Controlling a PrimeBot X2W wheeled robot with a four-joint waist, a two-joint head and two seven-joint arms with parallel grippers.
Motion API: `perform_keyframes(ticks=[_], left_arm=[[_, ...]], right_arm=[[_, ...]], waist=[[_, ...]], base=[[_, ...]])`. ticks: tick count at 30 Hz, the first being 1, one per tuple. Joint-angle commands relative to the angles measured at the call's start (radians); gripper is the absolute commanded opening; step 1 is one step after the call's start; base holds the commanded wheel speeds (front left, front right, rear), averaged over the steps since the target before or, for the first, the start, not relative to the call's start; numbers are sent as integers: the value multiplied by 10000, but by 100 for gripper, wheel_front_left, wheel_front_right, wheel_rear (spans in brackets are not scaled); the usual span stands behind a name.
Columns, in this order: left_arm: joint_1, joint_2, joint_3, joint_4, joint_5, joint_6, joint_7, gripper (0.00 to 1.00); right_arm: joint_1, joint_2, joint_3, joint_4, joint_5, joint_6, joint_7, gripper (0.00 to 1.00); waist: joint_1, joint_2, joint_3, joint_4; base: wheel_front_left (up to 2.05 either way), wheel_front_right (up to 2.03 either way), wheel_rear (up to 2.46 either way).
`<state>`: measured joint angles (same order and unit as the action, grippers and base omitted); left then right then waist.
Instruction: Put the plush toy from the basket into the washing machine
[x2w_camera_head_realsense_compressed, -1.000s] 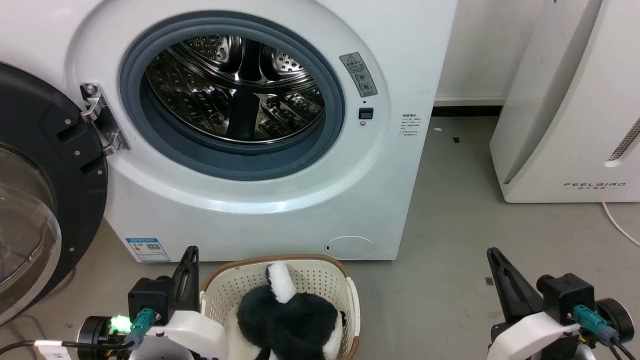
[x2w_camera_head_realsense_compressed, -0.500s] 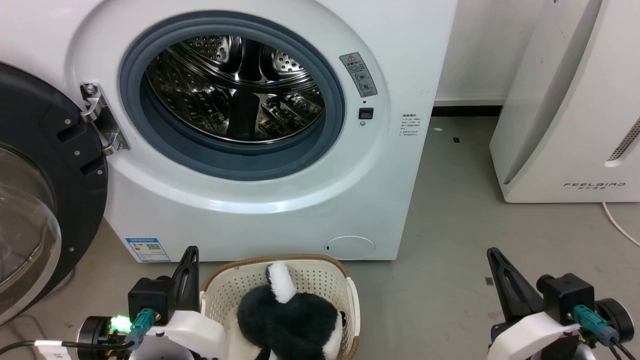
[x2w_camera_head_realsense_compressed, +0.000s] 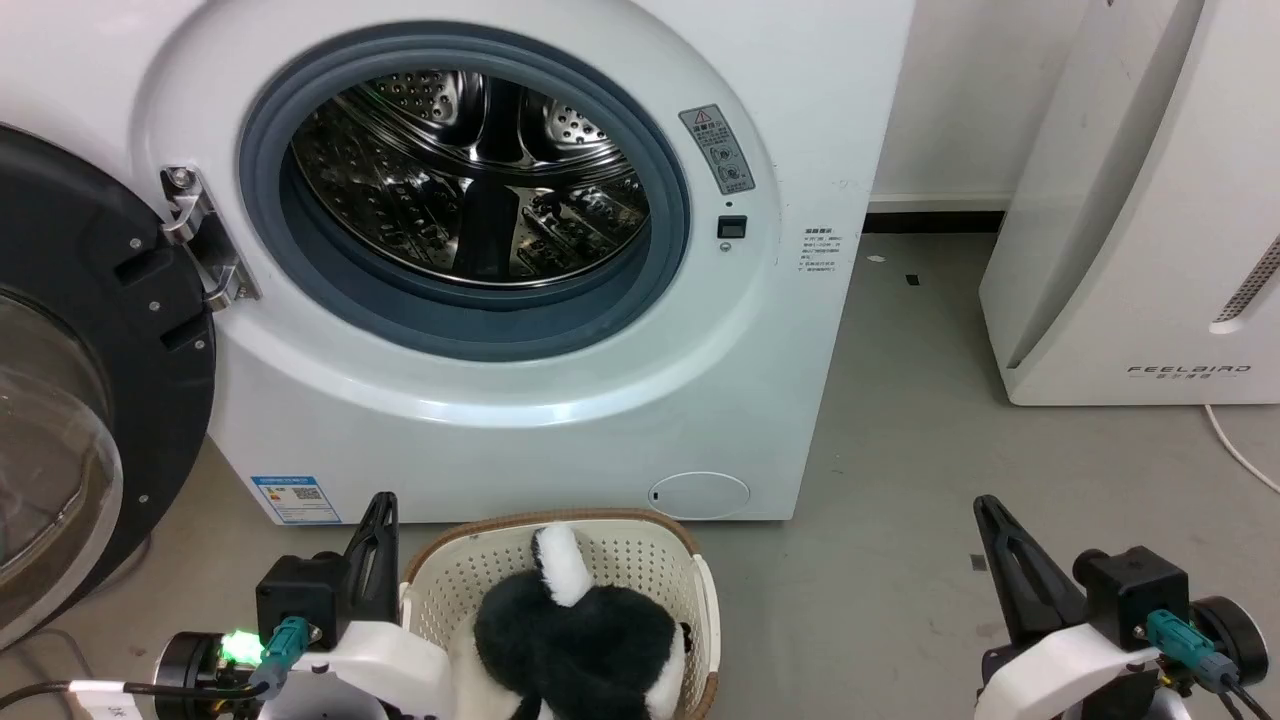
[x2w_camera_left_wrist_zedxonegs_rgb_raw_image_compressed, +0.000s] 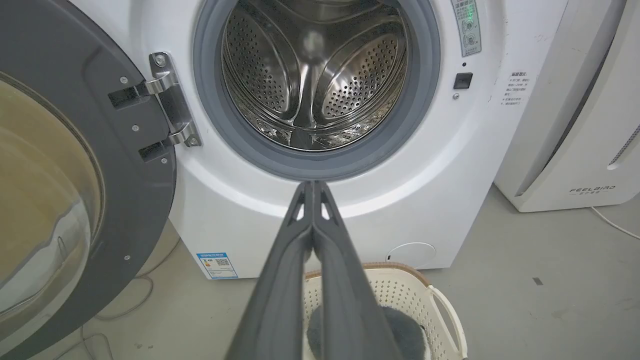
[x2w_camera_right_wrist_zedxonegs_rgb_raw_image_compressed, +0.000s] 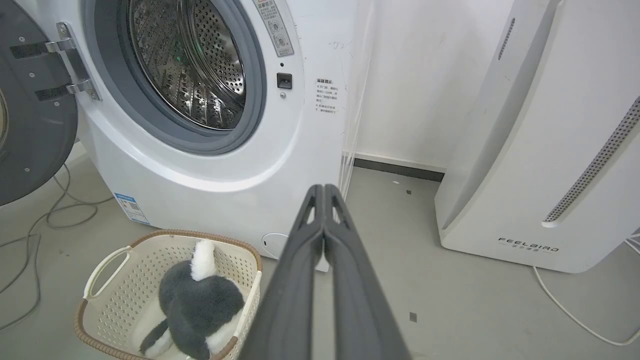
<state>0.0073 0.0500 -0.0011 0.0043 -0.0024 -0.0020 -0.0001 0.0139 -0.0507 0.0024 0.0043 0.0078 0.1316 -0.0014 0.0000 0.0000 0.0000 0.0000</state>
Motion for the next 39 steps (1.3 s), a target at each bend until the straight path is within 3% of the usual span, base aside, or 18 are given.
perform_keyframes(ticks=[1,13,14,39], left_arm=[[-73,3,11,-43,24,20,1,0],[-73,3,11,-43,24,20,1,0],[0,0,1,0,-1,0,-2,100],[-58,0,-274,232,-361,76,-414,100]], right_arm=[[-139,5,-24,-43,-78,-9,14,0],[-139,5,-24,-43,-78,-9,14,0],[0,0,-2,0,2,0,-2,100],[-32,1,-218,-103,218,-1,-411,100]], waist=[[0,0,0,0],[0,0,0,0],[0,0,0,0],[0,0,309,-62]], base=[[0,0,0],[0,0,0],[0,0,0],[0,0,0]])
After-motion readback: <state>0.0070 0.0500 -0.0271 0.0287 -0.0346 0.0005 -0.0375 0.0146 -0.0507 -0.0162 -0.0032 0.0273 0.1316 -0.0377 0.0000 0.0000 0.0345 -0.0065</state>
